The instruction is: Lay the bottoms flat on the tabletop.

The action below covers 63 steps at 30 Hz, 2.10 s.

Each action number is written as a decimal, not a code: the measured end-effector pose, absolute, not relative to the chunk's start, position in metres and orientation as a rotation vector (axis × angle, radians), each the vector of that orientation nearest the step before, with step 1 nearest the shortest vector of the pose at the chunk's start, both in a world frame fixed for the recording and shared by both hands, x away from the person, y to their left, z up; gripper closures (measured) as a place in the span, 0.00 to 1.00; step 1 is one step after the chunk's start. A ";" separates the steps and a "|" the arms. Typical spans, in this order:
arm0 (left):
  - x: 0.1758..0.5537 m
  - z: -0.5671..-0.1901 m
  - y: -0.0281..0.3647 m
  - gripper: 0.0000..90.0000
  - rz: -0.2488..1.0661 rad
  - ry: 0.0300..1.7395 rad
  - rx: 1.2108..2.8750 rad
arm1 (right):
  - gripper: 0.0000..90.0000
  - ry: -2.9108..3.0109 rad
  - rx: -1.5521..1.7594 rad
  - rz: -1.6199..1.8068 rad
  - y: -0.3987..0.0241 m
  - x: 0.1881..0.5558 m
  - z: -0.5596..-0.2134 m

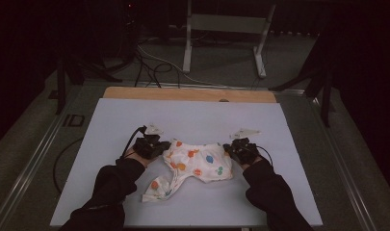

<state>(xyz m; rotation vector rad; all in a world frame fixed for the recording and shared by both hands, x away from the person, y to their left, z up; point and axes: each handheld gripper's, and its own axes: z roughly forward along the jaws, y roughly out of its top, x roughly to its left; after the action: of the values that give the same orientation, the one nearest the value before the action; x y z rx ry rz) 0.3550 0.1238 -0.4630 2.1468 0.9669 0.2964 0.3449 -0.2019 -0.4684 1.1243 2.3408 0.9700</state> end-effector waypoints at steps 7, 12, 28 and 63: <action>0.370 -0.452 0.126 0.99 0.387 0.972 2.123 | 1.00 2.272 1.137 1.037 -0.200 0.370 -0.451; 0.392 -0.447 0.128 0.98 0.431 0.999 2.124 | 1.00 2.222 1.144 1.064 -0.195 0.388 -0.441; 0.441 -0.454 0.129 0.98 0.515 1.117 2.093 | 1.00 2.170 1.190 1.057 -0.176 0.447 -0.451; 0.446 -0.457 0.124 0.01 0.332 1.096 2.062 | 0.11 2.281 1.222 1.183 -0.179 0.448 -0.457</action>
<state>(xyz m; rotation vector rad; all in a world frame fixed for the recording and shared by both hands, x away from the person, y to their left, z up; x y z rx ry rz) 0.4464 0.1244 -0.4573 2.0616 1.0965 0.3320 0.4480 -0.1786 -0.4571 1.2222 2.2813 1.1834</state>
